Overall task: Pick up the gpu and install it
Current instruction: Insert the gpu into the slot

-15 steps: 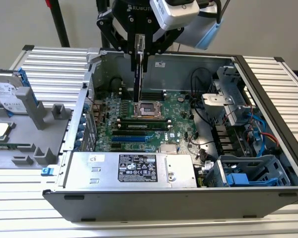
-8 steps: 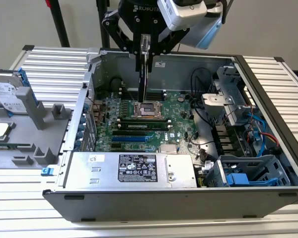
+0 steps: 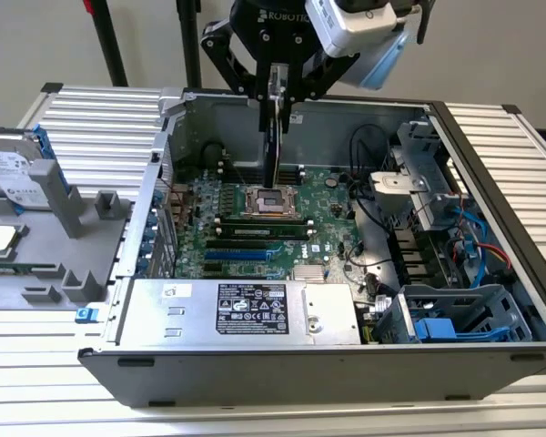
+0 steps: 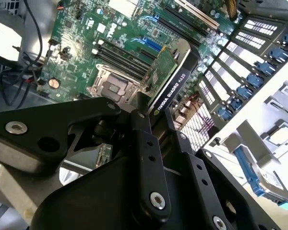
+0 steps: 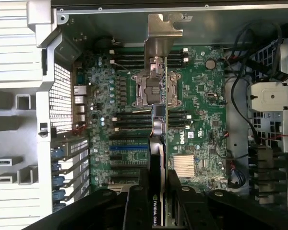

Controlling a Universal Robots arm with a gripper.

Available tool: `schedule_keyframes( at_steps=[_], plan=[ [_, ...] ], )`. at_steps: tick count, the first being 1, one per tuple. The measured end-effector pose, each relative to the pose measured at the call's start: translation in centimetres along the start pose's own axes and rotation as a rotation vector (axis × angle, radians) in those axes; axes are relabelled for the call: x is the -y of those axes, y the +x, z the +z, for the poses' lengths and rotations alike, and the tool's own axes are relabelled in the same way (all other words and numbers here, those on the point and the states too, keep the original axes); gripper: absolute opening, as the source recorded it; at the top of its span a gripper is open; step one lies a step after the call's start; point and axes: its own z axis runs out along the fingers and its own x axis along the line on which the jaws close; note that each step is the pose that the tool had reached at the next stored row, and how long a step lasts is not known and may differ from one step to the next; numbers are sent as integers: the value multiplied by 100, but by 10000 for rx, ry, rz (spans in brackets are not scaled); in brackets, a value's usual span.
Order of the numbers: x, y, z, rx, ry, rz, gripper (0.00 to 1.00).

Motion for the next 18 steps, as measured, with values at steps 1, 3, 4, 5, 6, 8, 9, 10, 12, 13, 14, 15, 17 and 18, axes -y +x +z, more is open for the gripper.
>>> schedule_keyframes(
  at_steps=[1,3,4,5,6,8,9,10,12,13,14,15,17,18],
  plan=[
    [-1,-12,0,0,0,0,0],
    [-2,-38,1,0,0,0,0],
    [-3,-49,1,0,0,0,0],
    [-3,-60,1,0,0,0,0],
    [-3,-67,1,0,0,0,0],
    [-4,-72,1,0,1,0,0],
    [-4,-72,1,0,0,1,0],
    [-4,-72,1,0,0,1,0],
    [-4,-73,1,0,0,0,0],
    [-4,-73,1,0,0,0,0],
    [-4,-73,1,0,0,0,0],
    [-4,-74,1,0,0,0,0],
    [-4,-74,1,0,1,0,0],
    [-4,-74,1,0,0,0,0]
  ],
)
